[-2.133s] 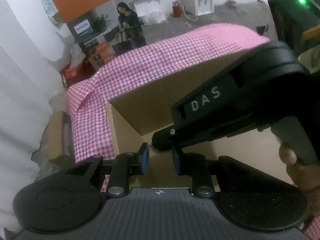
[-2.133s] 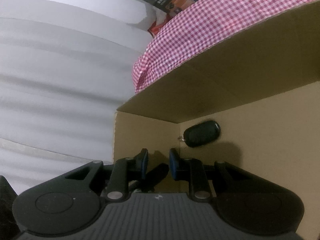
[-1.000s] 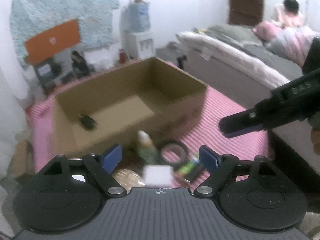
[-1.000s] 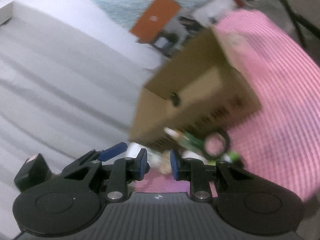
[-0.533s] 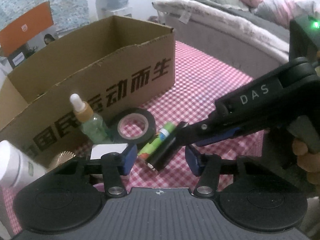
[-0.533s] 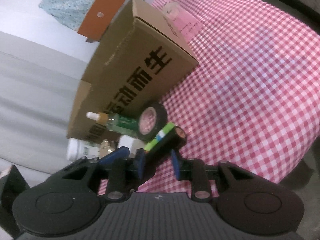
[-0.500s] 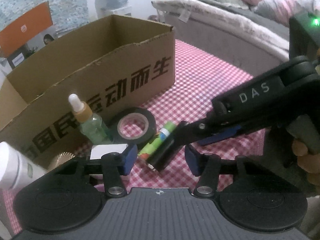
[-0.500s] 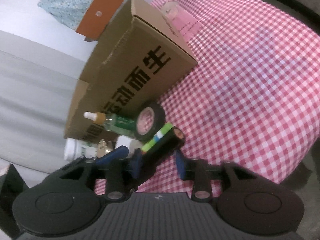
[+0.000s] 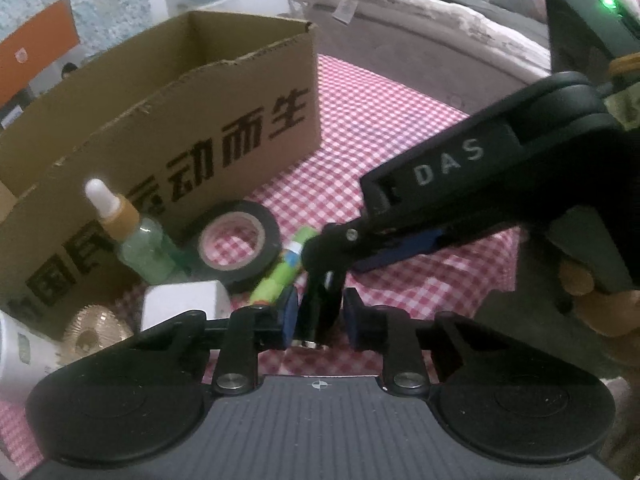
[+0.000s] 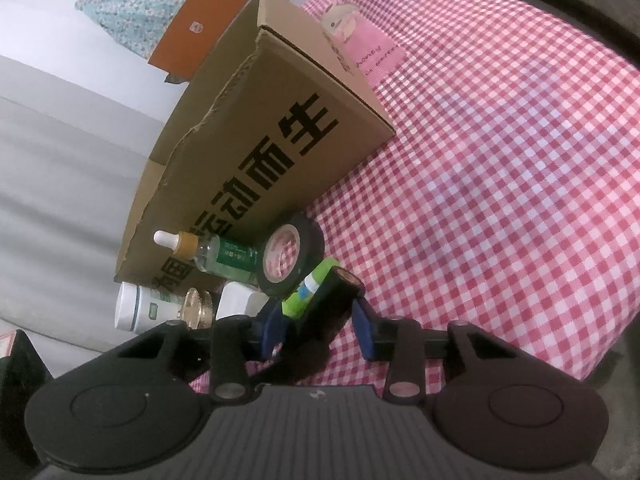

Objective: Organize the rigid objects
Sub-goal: 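Move the right gripper to the black cylinder and grasp it, then carry the black cylinder with the right gripper over the box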

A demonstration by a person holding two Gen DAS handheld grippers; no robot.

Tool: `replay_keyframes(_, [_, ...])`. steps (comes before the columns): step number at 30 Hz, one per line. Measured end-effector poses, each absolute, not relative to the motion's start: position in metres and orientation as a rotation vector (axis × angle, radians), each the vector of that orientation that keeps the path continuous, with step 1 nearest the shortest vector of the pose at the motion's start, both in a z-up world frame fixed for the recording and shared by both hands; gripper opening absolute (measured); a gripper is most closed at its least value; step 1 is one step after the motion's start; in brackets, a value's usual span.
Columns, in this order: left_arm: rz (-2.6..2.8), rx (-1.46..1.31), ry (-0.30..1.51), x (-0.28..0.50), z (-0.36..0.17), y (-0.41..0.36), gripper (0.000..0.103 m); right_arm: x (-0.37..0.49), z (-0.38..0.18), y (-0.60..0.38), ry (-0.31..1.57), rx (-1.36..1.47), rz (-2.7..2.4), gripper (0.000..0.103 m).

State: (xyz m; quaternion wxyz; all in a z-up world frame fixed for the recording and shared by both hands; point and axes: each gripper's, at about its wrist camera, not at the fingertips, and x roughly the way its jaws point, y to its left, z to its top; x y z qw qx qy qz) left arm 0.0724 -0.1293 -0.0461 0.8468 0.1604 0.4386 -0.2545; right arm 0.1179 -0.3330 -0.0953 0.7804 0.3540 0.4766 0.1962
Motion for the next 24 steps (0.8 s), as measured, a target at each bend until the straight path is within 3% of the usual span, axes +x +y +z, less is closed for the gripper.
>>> replay_keyframes(5, [-0.538,0.344,0.94,0.073,-0.051,-0.133,0.023,0.12,-0.096,-0.33,1.031,0.738,0.431,0.032])
replay_keyframes(24, [-0.54,0.296,0.893,0.072,-0.039,-0.129,0.021,0.112,-0.087,-0.328,0.988,0.691,0.449,0.026])
